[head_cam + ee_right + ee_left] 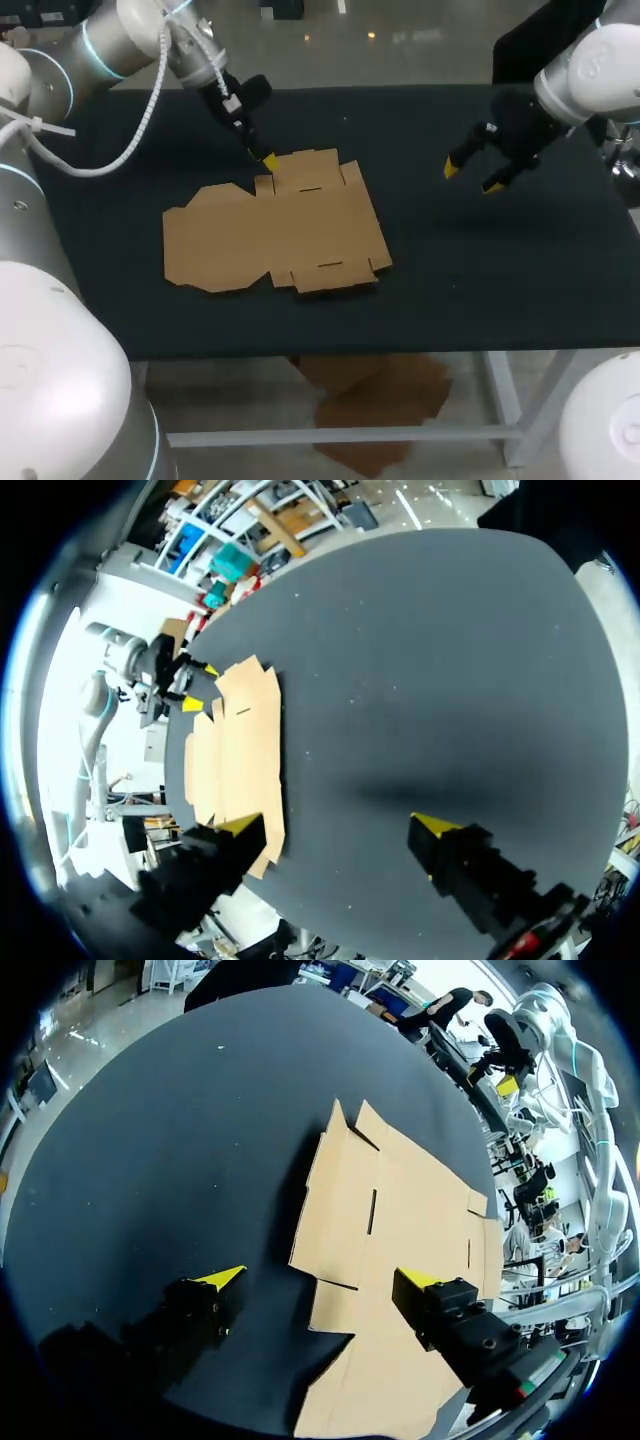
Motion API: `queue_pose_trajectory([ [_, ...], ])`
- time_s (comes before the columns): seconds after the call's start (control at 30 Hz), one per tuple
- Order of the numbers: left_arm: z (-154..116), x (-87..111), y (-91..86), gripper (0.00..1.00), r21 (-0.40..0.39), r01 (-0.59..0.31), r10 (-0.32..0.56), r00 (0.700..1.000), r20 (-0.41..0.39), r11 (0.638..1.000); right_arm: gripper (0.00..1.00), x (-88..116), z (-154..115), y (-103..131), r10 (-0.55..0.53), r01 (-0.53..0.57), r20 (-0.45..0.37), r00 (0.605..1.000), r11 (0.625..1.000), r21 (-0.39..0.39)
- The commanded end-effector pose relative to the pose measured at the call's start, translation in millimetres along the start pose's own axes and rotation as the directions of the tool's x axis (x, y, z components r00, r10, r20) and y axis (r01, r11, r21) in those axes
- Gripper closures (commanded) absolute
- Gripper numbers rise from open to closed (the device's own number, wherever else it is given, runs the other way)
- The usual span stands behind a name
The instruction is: Assemble the packaging by folding the flat box into shape, placing the metal phone stand inside, and closing the box properly
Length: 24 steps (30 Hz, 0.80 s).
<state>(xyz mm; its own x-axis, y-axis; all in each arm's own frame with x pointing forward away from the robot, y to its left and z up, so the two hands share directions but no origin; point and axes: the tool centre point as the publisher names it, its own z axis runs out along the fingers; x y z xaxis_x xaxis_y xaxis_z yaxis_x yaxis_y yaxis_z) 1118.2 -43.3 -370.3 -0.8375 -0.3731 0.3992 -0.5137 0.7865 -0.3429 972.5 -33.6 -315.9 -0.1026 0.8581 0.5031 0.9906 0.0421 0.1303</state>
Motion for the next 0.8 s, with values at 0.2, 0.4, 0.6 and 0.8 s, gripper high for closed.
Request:
queue_pose_trajectory([
  [0.2, 0.3, 2.5, 7.1, 0.0, 0.204, -0.004, 0.004, 1.0, 0.001, 0.979, 0.0, -0.1, -0.1, 0.1, 0.0, 0.0, -0.002, 1.0, 1.0, 0.001],
  [0.4, 10.1, 1.2, 5.4, 0.0, 0.274, 0.001, 0.006, 1.0, -0.026, 0.962, 0.0, -0.1, -0.1, 0.1, 0.0, 0.0, -0.002, 1.0, 1.0, 0.001],
  [0.6, 16.3, -3.8, 0.1, 0.0, 0.316, 0.012, -0.009, 1.0, -0.013, 0.949, 0.0, -0.1, -0.1, 0.1, 0.0, 0.0, -0.002, 1.0, 1.0, 0.001],
  [0.8, 16.5, -4.9, -8.3, 0.0, 0.341, -0.018, 0.031, 0.999, -0.033, 0.94, 0.0, -0.1, -0.1, 0.1, 0.0, 0.0, -0.002, 1.0, 1.0, 0.001],
])
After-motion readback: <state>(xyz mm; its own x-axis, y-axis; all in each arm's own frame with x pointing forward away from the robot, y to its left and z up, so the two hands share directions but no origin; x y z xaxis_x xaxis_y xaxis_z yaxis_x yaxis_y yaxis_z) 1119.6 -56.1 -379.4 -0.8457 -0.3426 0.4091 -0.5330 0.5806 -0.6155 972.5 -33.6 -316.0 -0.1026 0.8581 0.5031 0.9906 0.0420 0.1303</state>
